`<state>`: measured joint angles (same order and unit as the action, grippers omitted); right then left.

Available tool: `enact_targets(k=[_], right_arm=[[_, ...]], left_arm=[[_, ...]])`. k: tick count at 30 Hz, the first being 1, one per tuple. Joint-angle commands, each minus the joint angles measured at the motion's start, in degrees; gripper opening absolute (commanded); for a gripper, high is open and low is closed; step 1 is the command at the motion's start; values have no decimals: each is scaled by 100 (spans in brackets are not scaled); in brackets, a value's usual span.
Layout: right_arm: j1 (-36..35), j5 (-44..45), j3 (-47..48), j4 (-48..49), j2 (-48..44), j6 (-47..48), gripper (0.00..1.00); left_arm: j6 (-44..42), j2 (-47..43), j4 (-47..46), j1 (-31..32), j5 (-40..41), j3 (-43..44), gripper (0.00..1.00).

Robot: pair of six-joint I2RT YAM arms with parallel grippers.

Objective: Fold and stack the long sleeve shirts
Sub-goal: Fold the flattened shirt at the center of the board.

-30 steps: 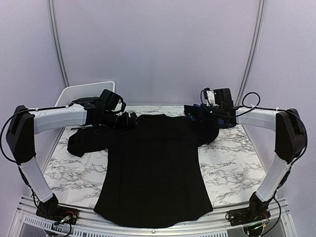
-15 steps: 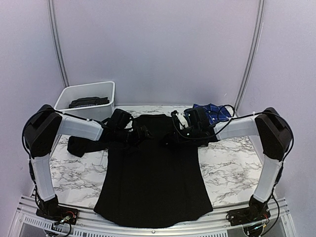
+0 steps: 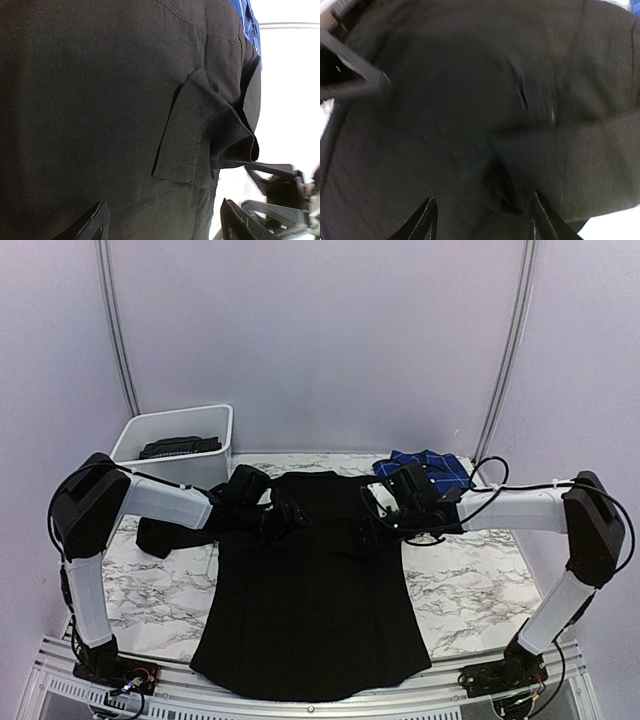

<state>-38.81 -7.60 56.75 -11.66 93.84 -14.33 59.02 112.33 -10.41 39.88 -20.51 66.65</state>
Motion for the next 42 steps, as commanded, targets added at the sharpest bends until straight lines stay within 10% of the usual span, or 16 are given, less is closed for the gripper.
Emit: enact_targets(k=[1,20,34,42], right_arm=[[-277,600,826,-580,361,-193,55],[-445,1230,1710,-904,2187,-99,73],[-190,1296,1593,-788,1799,-264,16],[-38,953,1627,-724,1643,-248,0]], left_arm=[[-214,34,166,9,51,226,77],[-471,-7,496,-13,148,323,78],[-546,201,624,26,-47,656,78],[-533,452,628,107,-153,831,78]])
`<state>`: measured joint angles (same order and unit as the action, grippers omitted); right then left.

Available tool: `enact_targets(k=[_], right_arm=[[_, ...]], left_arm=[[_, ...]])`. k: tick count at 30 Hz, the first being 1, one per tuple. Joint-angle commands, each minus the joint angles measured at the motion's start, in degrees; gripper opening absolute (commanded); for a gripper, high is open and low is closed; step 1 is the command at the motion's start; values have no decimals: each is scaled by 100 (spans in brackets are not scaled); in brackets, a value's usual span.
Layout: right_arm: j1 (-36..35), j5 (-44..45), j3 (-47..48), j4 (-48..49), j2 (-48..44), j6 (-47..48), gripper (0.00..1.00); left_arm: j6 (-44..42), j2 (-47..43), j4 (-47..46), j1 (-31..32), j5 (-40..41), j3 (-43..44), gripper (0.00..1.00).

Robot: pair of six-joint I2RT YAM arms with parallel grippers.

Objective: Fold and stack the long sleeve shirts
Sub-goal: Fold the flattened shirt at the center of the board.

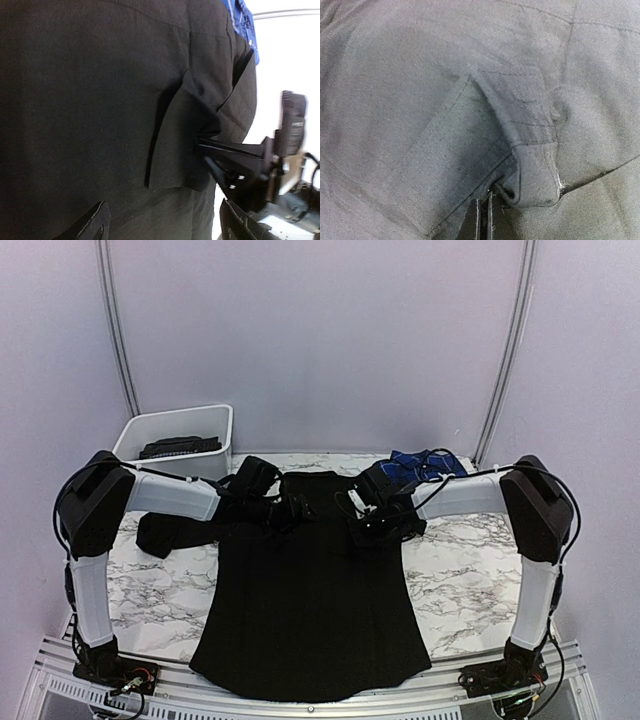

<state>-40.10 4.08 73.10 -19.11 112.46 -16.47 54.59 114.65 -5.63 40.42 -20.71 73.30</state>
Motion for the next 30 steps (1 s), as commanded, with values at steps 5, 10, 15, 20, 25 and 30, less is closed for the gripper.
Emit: enact_targets(k=[5,10,15,20,25,30], right_arm=[[100,-290,41,-22,-483,-49,0],[111,-578,78,-48,-707,-15,0],[133,-855,50,62,-808,-60,0],[196,-1122,-9,201,-946,-111,0],[355,-1654,-118,480,-1043,-262,0],[533,-2160,-236,783,-1124,-474,0]], left_arm=[[-131,360,139,88,-220,318,78],[-127,577,119,137,-362,567,80],[54,808,-18,174,-507,736,83],[330,927,-432,173,-653,735,88],[495,912,-650,181,-697,745,90],[840,774,-1371,180,-722,579,90]])
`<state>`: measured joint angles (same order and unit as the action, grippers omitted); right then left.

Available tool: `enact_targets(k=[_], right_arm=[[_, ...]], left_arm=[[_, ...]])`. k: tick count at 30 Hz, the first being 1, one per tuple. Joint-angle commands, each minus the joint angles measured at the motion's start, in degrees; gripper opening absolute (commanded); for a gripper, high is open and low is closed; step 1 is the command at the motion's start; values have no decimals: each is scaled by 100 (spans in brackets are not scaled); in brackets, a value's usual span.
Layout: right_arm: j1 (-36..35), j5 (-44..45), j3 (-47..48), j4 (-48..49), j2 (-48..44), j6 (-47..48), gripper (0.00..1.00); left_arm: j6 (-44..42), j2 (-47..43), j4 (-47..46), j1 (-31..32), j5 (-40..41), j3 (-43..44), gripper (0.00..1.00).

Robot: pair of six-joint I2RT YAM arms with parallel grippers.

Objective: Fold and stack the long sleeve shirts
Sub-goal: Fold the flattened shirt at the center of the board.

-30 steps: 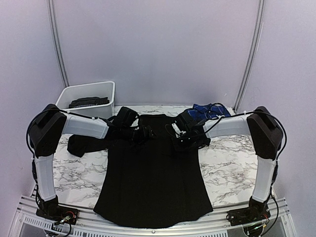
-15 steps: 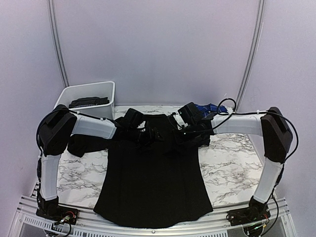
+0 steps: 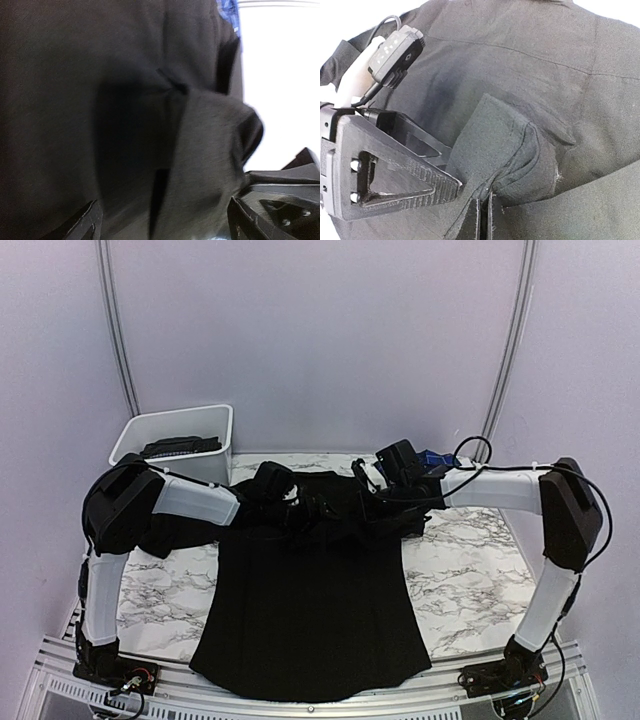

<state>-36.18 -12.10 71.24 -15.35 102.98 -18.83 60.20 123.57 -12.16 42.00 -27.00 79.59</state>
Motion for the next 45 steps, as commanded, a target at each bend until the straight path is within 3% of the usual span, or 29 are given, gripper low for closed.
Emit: enact_targets(k=[1,16,20,28,32,36,41,45], right_arm=[[174,-654,-95,495,-194,-278,0],[512,-1461,-524,1242,-396,-794,0],[524,-1426,-559,1274,-428,-824,0],[526,-1256,-640,1176,-438,-727,0],[525,-1001,-841,1130,-593,-671,3],[525,-681,-1000,979,-858,-593,19],[537,-124,-1359,780,-1423,-495,57],[535,303,-1667,413,-1862,-480,72]], left_arm=[[346,-125,-818,27,-93,-45,90],[844,-127,-1364,27,-218,22,70],[886,-221,-1426,26,-203,-13,53],[845,-341,-1441,27,-224,-37,3],[793,-447,-1435,9,-161,-117,0],[608,-656,-1290,-16,31,-240,0],[-76,-1013,-501,-46,523,-230,0],[-655,-1321,296,-94,1005,-165,0]])
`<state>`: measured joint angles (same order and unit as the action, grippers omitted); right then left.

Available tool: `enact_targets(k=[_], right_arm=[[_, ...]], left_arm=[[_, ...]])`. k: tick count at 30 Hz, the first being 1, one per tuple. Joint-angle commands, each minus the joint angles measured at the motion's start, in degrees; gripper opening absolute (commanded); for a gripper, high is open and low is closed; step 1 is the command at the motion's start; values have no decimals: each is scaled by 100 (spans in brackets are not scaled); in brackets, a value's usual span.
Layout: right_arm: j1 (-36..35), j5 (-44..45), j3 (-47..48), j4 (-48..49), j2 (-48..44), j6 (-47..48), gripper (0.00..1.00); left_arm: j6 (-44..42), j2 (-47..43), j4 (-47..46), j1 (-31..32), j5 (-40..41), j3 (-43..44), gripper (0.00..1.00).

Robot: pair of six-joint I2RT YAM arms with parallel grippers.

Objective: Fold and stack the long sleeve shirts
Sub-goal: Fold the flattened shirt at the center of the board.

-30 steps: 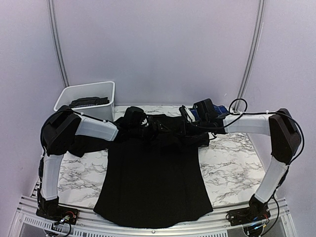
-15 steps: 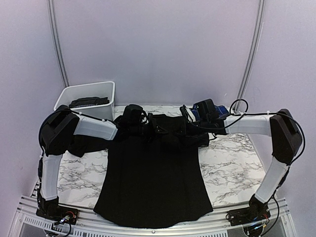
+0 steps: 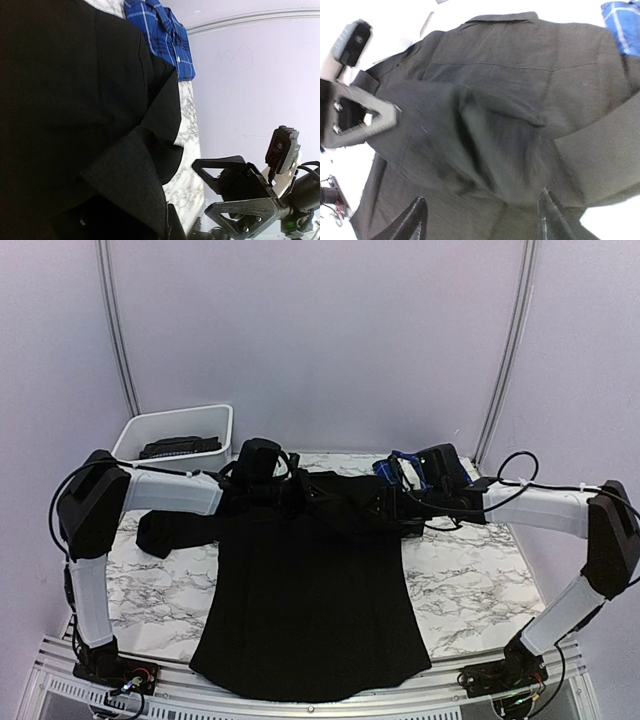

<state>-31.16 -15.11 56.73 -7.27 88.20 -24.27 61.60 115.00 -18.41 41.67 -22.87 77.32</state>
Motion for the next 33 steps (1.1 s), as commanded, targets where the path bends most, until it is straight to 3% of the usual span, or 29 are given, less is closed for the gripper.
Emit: enact_targets(k=[1,5,11,16,22,33], right_arm=[[32,718,-350,-458,-523,37,73],[31,1150,-836,-844,-1117,-125,76],[-168,1479,-1549,-1352,-1759,-487,71],[-886,1881,-2091,-1769,-2144,-1129,64],[-1259,1975,-2556,-2207,-2680,-1586,53],[-2711,2189,-2837,-2839,-2761,-2766,39]], left_arm=[[-978,-529,1185,-62,738,170,0],[-1438,-906,1912,-116,1232,289,0],[-1786,-1284,2596,-358,1578,325,0],[-2054,-1609,2977,-509,1866,331,0],[-2274,-2199,3558,-700,2435,214,0],[-2525,-2708,3897,-930,2722,61,0]])
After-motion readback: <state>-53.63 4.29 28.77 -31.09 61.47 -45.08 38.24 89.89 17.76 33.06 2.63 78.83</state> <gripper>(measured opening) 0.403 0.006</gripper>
